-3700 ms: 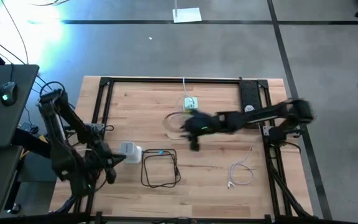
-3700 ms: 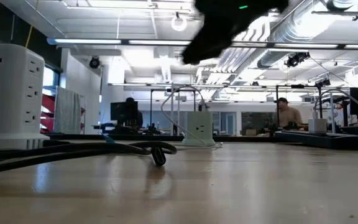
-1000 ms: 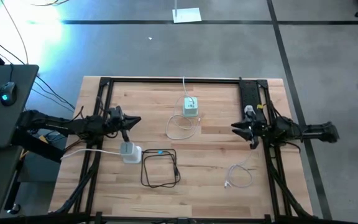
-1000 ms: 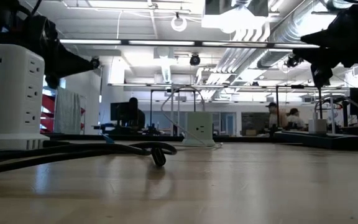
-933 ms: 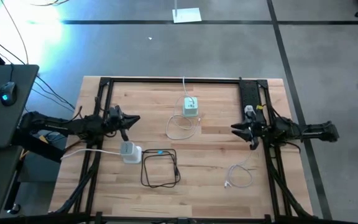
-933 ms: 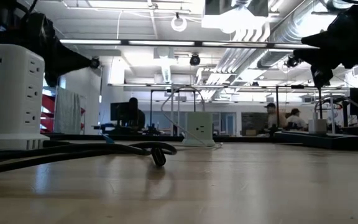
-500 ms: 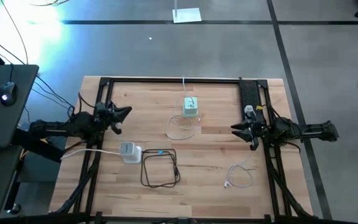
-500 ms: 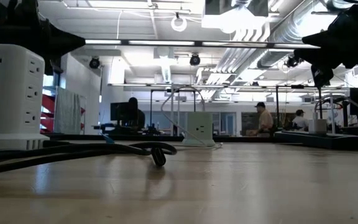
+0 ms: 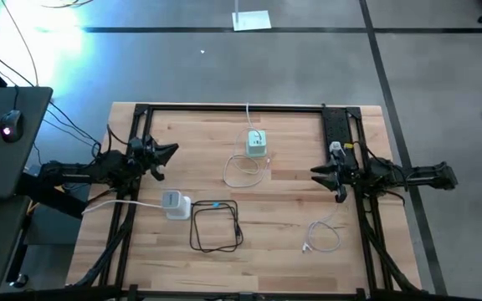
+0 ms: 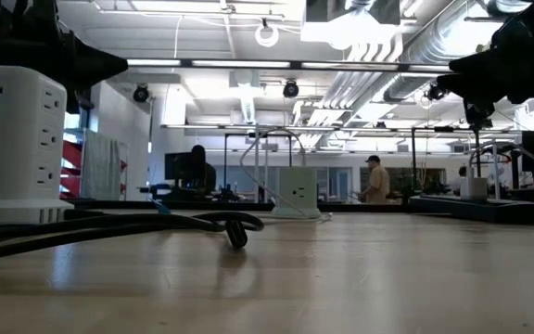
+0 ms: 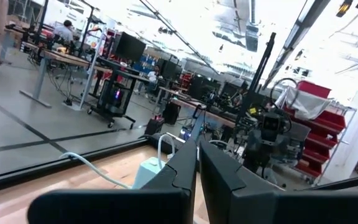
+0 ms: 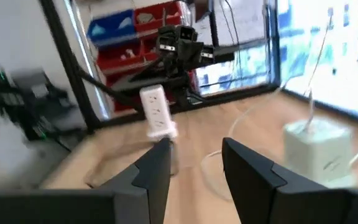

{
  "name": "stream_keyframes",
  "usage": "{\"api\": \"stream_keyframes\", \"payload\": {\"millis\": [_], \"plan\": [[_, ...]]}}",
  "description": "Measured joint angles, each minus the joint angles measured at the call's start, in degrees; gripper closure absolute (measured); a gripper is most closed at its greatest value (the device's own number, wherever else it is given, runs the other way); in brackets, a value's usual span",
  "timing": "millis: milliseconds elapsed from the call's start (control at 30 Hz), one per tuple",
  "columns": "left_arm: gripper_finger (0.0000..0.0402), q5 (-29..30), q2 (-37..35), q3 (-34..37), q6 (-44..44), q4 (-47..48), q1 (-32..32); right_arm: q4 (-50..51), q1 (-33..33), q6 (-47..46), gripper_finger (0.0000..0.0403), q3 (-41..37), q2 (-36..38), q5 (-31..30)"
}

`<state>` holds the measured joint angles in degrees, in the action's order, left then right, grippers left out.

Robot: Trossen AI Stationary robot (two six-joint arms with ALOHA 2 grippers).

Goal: Insert USB
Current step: Return to Home Position

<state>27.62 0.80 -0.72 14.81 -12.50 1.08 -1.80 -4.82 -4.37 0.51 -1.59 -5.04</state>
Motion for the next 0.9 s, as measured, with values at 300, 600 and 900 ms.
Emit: {"api": "stream_keyframes", "payload": {"millis": [300,600,900], "plan": [[0.0402,0.0,0.0,0.0,0.0,1.0,0.0,0.3,0.0,9.3,0.0275,0.0,-0.6,1.5],[0.0402,0.0,0.0,0.0,0.0,1.1,0.0,0.3,0.0,9.2,0.0275,0.0,-0.6,1.5],[0.0402,0.0,-0.3,-0.2,-6.4,3.3,0.0,0.3,0.0,9.4,0.0275,0.0,-0.6,1.5]]}}
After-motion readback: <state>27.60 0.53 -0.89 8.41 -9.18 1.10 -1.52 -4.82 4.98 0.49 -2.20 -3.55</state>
